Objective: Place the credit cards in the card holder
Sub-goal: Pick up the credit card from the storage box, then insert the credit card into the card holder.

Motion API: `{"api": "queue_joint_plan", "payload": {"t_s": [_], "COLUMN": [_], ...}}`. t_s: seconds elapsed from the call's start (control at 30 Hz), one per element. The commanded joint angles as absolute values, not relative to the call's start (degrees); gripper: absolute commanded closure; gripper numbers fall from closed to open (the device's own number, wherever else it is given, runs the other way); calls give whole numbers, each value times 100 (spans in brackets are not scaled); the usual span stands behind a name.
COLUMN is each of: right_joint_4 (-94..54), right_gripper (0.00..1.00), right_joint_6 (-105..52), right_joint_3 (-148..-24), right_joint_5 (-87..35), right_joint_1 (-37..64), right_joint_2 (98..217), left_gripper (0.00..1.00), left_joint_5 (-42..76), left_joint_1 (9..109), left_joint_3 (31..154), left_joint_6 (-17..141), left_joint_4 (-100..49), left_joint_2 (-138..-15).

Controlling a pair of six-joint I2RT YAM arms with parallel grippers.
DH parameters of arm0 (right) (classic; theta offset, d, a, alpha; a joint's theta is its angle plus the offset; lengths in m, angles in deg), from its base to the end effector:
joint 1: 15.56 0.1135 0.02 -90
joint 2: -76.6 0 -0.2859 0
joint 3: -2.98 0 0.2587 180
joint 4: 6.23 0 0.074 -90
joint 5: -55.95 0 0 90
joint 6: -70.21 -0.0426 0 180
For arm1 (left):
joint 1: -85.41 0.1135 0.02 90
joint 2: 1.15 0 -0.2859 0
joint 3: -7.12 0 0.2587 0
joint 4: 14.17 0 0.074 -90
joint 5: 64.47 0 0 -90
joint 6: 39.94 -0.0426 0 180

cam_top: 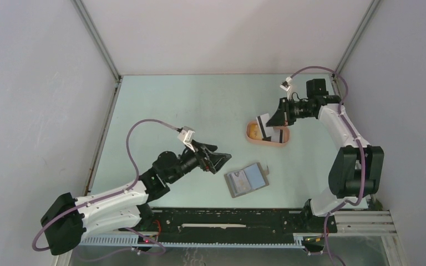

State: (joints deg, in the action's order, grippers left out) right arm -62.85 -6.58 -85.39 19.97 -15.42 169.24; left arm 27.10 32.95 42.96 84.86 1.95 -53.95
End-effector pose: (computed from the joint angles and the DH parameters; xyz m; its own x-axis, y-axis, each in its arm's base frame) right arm 0.3392 0.0353 0.2933 -0.7603 -0.1361 -0.6352 -0.5843 0.5705 0.5771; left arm 0.1296 -0.1667 0.2641 -0.4502 -0.3505 -0.8213 0.6321 0.5246 -0.5703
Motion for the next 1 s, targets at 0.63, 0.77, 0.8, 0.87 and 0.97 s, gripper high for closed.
{"api": "queue_joint_plan", "payload": {"t_s": [0.63, 0.77, 0.8, 0.87, 0.97], "right_joint_4": [-5136, -4892, -4851, -4683, -4057], "right_gripper": [100, 100, 100, 100, 100], "right_joint_6": [-638, -976, -1061, -1335, -2101], "right_joint_3": [-7089, -7012, -7015, -7006, -6848], "right_joint_5": [4533, 4625, 4662, 4747, 4744], "right_joint_1": [-508, -353, -326, -281, -239], "right_joint_2": [14829, 14867, 14916, 15018, 15109], "left_gripper": [5, 11, 12, 15, 16], "left_joint_5": [1899, 1901, 1890, 1894, 2006], "left_joint_1": [3327, 3327, 3325, 3316, 3240], "left_joint_3": [3105, 3126, 3145, 3239, 3386], "left_joint_6": [9160, 9342, 9400, 9475, 9480], "left_joint_4": [4436, 5066, 5224, 5287, 5288], "left_joint_2": [-5691, -6253, -6403, -6649, -6977]}}
